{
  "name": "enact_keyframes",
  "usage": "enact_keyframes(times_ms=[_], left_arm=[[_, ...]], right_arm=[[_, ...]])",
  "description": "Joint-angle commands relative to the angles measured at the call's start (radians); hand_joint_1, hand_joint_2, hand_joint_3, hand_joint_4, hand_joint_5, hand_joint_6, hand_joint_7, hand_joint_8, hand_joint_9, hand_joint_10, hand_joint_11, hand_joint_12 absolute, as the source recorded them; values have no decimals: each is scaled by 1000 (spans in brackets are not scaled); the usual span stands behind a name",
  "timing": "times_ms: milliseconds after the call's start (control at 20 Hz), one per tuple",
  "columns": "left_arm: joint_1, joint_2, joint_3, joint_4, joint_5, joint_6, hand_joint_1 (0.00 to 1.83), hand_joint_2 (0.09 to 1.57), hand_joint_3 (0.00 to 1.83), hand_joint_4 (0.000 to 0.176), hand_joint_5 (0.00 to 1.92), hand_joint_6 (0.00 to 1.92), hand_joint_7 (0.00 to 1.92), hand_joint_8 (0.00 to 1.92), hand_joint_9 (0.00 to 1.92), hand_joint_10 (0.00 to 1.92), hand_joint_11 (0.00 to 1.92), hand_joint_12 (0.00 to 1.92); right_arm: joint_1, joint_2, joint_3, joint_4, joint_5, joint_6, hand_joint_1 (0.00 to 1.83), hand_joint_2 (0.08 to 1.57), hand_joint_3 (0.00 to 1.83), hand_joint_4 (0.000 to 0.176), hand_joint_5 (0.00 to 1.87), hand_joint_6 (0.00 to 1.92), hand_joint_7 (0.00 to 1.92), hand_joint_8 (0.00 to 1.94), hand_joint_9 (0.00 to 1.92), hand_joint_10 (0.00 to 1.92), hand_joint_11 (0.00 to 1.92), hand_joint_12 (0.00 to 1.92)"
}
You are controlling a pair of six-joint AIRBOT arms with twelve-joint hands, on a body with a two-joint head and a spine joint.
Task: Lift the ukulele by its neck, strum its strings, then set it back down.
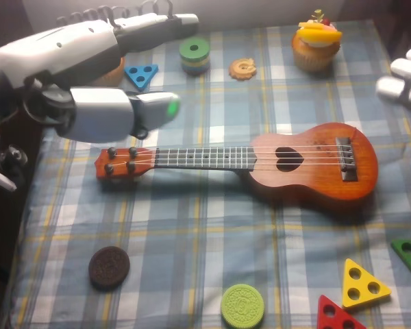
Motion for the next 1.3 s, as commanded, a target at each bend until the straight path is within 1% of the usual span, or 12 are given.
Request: enact_keyframes(times_ms=[0, 150, 250, 350, 450, 550, 650, 700, 750, 900, 1050, 1250], left_arm=[[-7, -7, -5, -7, -131, -6, 535, 1316, 3, 0, 126, 1, 152, 2, 158, 165, 0, 1292], [-3, -8, -8, -7, -134, -6, 437, 1284, 0, 0, 55, 0, 51, 0, 109, 80, 0, 1173], [-1, -7, -7, -8, -115, -6, 416, 1223, 0, 0, 1, 0, 1, 0, 13, 12, 0, 790], [1, -7, -7, -9, -82, -6, 540, 1101, 2, 0, 0, 0, 0, 0, 0, 0, 0, 99], [14, -7, -5, -9, -51, -6, 641, 1036, 0, 0, 0, 0, 0, 0, 0, 0, 0, 3], [17, -10, 1, -6, -2, -5, 537, 1020, 0, 2, 0, 0, 0, 0, 0, 0, 0, 0], [17, -27, 18, -4, 45, -5, 588, 982, 0, 22, 0, 0, 0, 0, 0, 0, 0, 0], [17, -46, 33, -4, 66, -5, 671, 973, 0, 54, 0, 0, 0, 0, 0, 0, 0, 0], [17, -61, 43, -4, 79, -6, 723, 972, 0, 60, 0, 0, 0, 0, 0, 0, 0, 0], [22, -113, 83, -23, 118, 7, 836, 950, 0, 46, 22, 8, 26, 10, 0, 0, 2, 1], [38, -151, 107, -149, 153, 154, 891, 961, 0, 32, 49, 15, 70, 17, 35, 13, 46, 29], [65, -189, 139, -240, 160, 219, 1056, 984, 4, 5, 236, 15, 277, 23, 229, 56, 0, 1047]], right_arm=[[10, 4, -3, 4, 135, -4, 541, 1257, 22, 0, 0, 0, 0, 0, 0, 0, 0, 0], [10, 4, -4, 3, 142, -4, 512, 1258, 11, 0, 0, 0, 0, 0, 0, 0, 1, 0], [10, 3, -4, 4, 142, -4, 520, 1246, 3, 0, 0, 0, 0, 0, 0, 0, 0, 0], [9, 2, -4, 6, 142, -4, 470, 1241, 1, 0, 0, 0, 0, 0, 0, 0, 0, 0], [8, 1, -4, 10, 142, -4, 459, 1243, 2, 0, 0, 0, 0, 0, 0, 0, 0, 0], [6, 0, -3, 14, 142, -4, 442, 1251, 4, 0, 0, 0, 0, 0, 0, 0, 0, 0], [6, -3, -3, 17, 142, -4, 434, 1251, 4, 0, 0, 0, 0, 0, 0, 0, 0, 0], [5, -4, -3, 20, 142, -4, 405, 1253, 4, 0, 0, 0, 0, 0, 0, 0, 0, 0], [4, -5, -3, 22, 142, -4, 419, 1249, 2, 0, 0, 0, 0, 0, 0, 0, 0, 0], [1, -6, -3, 26, 142, -3, 389, 1254, 2, 0, 0, 0, 0, 0, 0, 0, 0, 0], [0, -11, -3, 27, 142, -3, 416, 1263, 4, 0, 0, 0, 0, 0, 0, 0, 0, 0], [-5, -12, -3, 34, 144, -3, 419, 1269, 5, 0, 0, 0, 0, 0, 0, 0, 0, 0]])
